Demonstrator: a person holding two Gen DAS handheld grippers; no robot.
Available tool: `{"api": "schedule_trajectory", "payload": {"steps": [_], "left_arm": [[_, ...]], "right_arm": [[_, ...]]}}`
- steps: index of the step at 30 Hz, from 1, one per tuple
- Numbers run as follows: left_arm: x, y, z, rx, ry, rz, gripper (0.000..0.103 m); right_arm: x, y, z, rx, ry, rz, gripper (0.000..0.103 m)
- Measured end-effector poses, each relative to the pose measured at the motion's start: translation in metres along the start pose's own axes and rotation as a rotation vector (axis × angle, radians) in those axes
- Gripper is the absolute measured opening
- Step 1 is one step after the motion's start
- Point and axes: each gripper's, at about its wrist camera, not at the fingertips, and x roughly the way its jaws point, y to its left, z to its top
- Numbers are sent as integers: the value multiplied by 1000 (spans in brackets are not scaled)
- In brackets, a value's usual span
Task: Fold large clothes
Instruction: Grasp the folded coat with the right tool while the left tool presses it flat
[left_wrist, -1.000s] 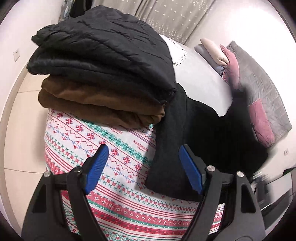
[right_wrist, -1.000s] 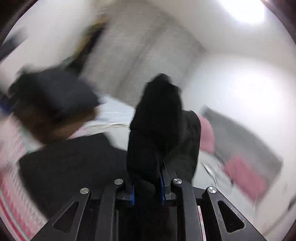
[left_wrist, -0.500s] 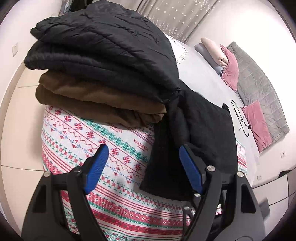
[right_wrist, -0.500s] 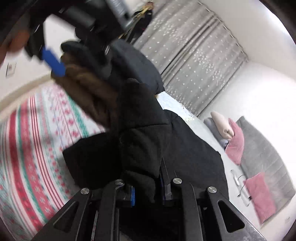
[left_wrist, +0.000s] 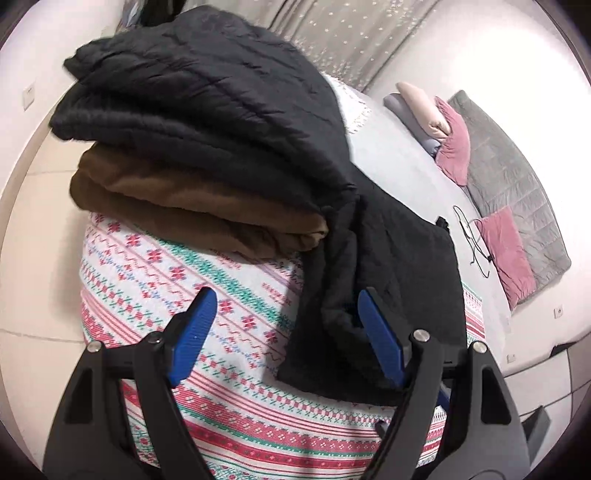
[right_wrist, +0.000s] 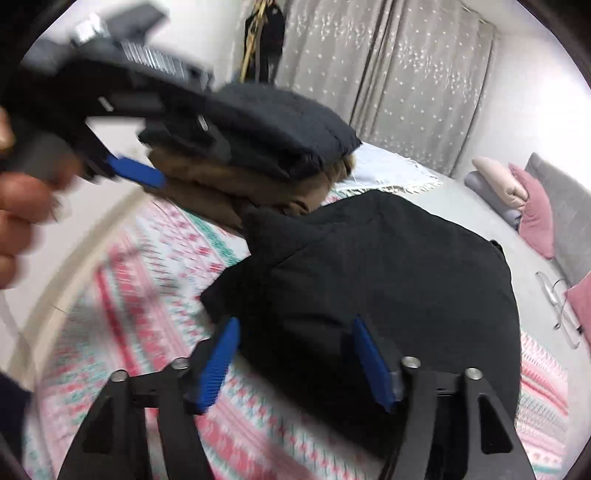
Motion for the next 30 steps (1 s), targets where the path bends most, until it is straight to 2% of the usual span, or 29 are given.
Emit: {"api": "schedule_trajectory", "payload": {"steps": [3, 7, 9, 11, 13, 14, 15, 16, 19, 24, 26, 30], "left_arm": [[4, -21, -7, 73, -12, -11, 79], [15, -64, -22, 221, -32, 7, 79], [22, -80, -27, 270, -36, 29, 79], [33, -92, -32, 302, -37, 57, 72], [49, -98, -34, 316, -6, 96, 53], [56, -98, -35, 318, 9, 125, 49], [66, -96, -36, 320, 35, 173, 47], [69, -94, -36, 317, 46, 177, 45], [72, -85, -36, 322, 57, 160, 42], [84, -76, -46, 334, 109, 158, 41], [86, -74, -48, 337, 109, 172, 41], [84, -76, -52, 336, 114, 172, 41]], "right_arm": [[-24, -18, -13, 33, 17, -37, 67], [-45, -67, -23, 138, 11, -93, 64], [-49, -92, -29, 194, 9, -102, 49], [-49, -111, -40, 260, 10, -87, 36], [-44, -128, -48, 338, 16, -73, 27], [-39, -132, -50, 353, 24, -68, 23], [-34, -135, -48, 359, 35, -61, 22], [-28, -136, -50, 358, 41, -49, 22], [-20, -135, -52, 336, 41, -43, 22], [13, -133, -76, 322, 143, -1, 22], [23, -131, -84, 316, 150, 0, 22], [21, -130, -81, 307, 166, 0, 22]]}}
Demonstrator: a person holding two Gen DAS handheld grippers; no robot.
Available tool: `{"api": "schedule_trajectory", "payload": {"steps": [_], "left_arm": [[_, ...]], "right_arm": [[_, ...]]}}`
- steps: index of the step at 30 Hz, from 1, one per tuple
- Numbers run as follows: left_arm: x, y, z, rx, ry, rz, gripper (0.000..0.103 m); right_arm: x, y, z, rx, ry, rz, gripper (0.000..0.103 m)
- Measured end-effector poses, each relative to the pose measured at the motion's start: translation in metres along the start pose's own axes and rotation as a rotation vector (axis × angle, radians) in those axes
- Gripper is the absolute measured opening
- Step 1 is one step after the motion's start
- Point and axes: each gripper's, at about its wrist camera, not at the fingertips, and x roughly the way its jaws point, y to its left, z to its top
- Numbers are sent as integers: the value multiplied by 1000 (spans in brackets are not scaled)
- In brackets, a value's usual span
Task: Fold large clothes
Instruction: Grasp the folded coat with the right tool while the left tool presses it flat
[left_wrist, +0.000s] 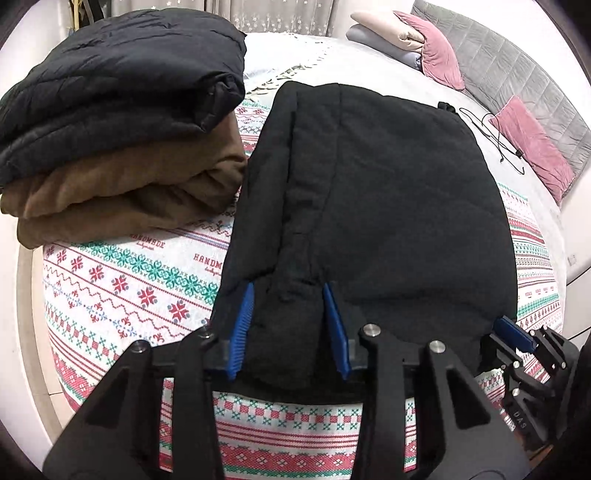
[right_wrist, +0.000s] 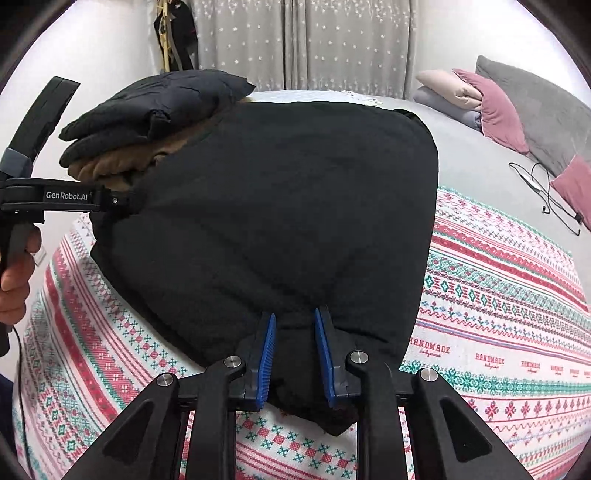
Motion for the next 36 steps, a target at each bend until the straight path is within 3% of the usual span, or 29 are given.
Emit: {"api": "schedule_trajectory", "payload": {"steps": [5, 8, 11, 14, 17, 22, 25, 27, 32, 36], "left_arm": [[0, -2, -5, -3, 14, 0, 41], [-1, -4, -7, -15, 24, 5, 41], [-1, -9, -8, 0, 26, 24, 41], [-1, -10, -9, 7, 33, 25, 41], [2, -11, -7, 5, 46, 19, 41], [3, -8, -5, -2, 60, 14, 41], [2, -10, -5, 1, 61, 23, 41], [2, -11, -6, 7, 59, 29, 41], [0, -16, -7, 17, 60, 25, 41], [1, -15, -5, 7, 71, 22, 41]], "right_arm": [[-25, -30, 20, 123, -20, 143, 19], [-31, -49, 51, 136, -74, 61, 20], [3, -72, 85, 204, -22, 97, 20], [45, -87, 110, 243, 20, 48, 19], [95, -93, 111, 292, 137, 50, 19], [101, -98, 121, 256, 161, 72, 19], [89, -114, 146, 272, 66, 44, 19], [97, -126, 163, 290, 51, 18, 20], [156, -136, 176, 286, 147, -22, 19], [167, -120, 182, 206, 195, -96, 19]]}}
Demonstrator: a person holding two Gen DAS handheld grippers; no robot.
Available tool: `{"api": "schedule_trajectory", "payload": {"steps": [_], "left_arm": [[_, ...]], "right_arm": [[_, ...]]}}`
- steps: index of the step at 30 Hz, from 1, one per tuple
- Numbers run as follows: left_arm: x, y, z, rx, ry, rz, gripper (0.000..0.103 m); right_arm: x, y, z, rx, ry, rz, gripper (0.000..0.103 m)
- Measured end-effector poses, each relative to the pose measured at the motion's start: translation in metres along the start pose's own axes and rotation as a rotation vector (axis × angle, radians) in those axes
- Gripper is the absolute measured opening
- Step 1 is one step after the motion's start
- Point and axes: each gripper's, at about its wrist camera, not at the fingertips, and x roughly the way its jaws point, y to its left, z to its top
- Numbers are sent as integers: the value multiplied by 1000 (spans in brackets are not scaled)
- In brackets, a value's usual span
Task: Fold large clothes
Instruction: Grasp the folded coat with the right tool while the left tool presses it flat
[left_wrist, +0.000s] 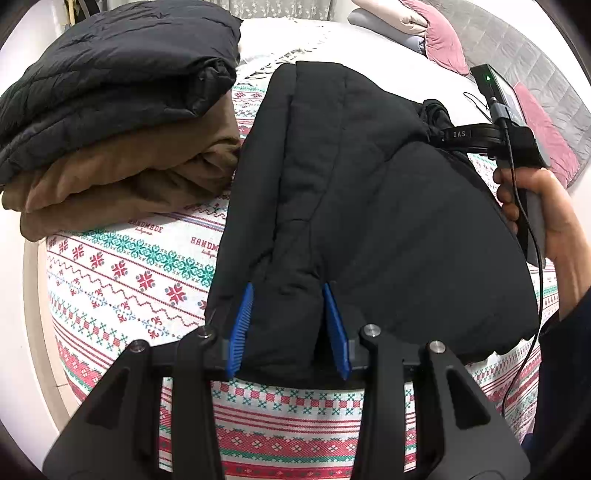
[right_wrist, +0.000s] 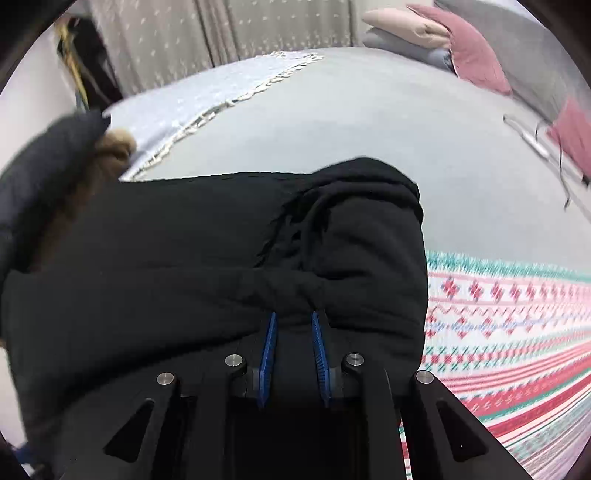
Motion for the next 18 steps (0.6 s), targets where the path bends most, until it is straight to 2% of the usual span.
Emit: {"api": "schedule_trajectory", "payload": {"steps": [3, 5, 7, 8, 10, 12, 14, 16, 18], "left_arm": [[0, 4, 2, -18, 9, -15, 42], [0, 6, 2, -23, 10, -22, 42], [-1, 9, 3, -27, 9, -26, 43], [-1, 9, 3, -27, 8, -26, 43], [-2, 11, 3, -27, 5, -26, 43], [-2, 13, 3, -33, 3, -31, 43], [-3, 16, 4, -44, 7, -41, 43], [-5, 17, 6, -40, 0, -36, 43], [-4, 19, 7, -43, 6, -37, 43]], "right_arm": [[-15, 10, 10, -5, 9, -46, 22], [-39, 33, 12, -57, -61, 37, 22], [-51, 74, 11, -145, -77, 151, 22], [-50, 96, 10, -199, -69, 167, 22], [-41, 131, 8, -283, -55, 154, 22], [-19, 160, 12, -335, -38, 84, 22], [-2, 168, 16, -328, -26, 70, 21], [26, 172, 14, -308, 27, 58, 21], [38, 164, 12, -257, 34, 90, 20]]}}
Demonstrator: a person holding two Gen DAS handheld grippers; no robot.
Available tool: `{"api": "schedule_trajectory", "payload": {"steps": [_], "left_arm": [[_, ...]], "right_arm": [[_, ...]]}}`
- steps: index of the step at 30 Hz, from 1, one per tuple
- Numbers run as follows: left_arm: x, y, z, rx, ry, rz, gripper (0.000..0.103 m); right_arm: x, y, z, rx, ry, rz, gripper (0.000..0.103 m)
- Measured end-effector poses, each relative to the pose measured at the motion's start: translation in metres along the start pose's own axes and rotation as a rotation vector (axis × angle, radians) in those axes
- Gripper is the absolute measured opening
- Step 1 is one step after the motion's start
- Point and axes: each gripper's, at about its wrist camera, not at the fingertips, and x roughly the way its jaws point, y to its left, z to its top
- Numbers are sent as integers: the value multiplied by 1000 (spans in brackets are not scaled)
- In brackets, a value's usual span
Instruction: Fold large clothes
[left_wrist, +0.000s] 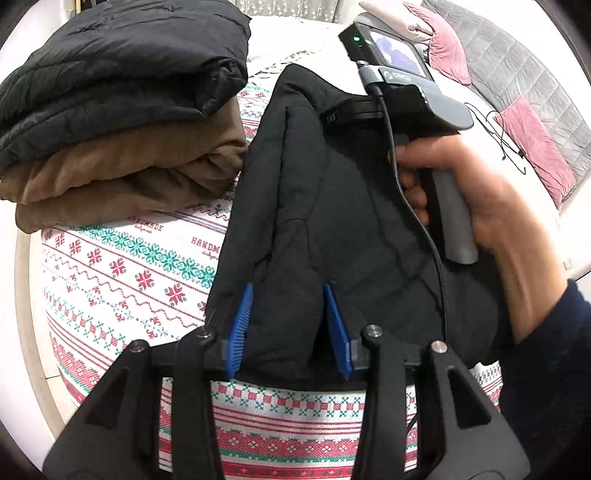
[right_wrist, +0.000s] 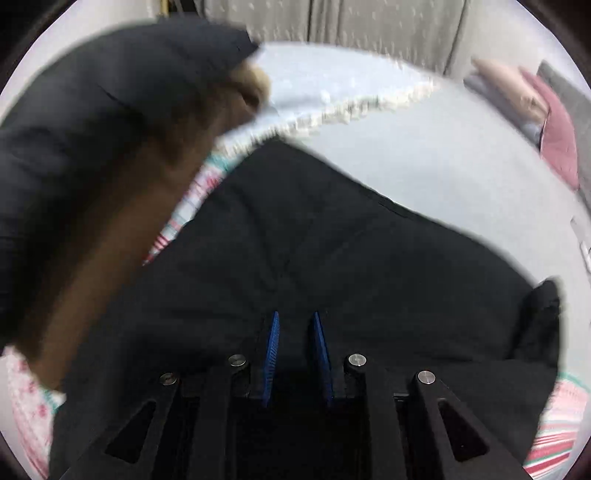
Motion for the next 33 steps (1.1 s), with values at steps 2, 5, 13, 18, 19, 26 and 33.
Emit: {"api": "schedule_trajectory", "payload": {"steps": [2, 5, 13, 18, 19, 26, 33], "left_arm": [[0, -1, 0, 0, 1, 3, 43], [0, 0, 0, 11, 6, -3, 43], [-18, 21, 9, -53, -15, -125, 44], [-24, 31, 11, -52, -53, -123, 46], [-19, 33, 11, -60, -41, -118, 49], [3, 32, 6, -34, -10, -64, 53], [10, 31, 4, -17, -4, -72, 54]], "right_arm": [[1, -7, -4, 29, -16, 29, 19], [-6, -10, -4, 33, -34, 22, 19], [-121, -29, -70, 115, -142, 117, 34], [-177, -44, -160, 106, -129, 106, 35], [-177, -45, -171, 110, -114, 102, 35], [-170, -39, -216, 103, -134, 48, 35], [-159, -40, -237, 89, -152, 36, 35]]}}
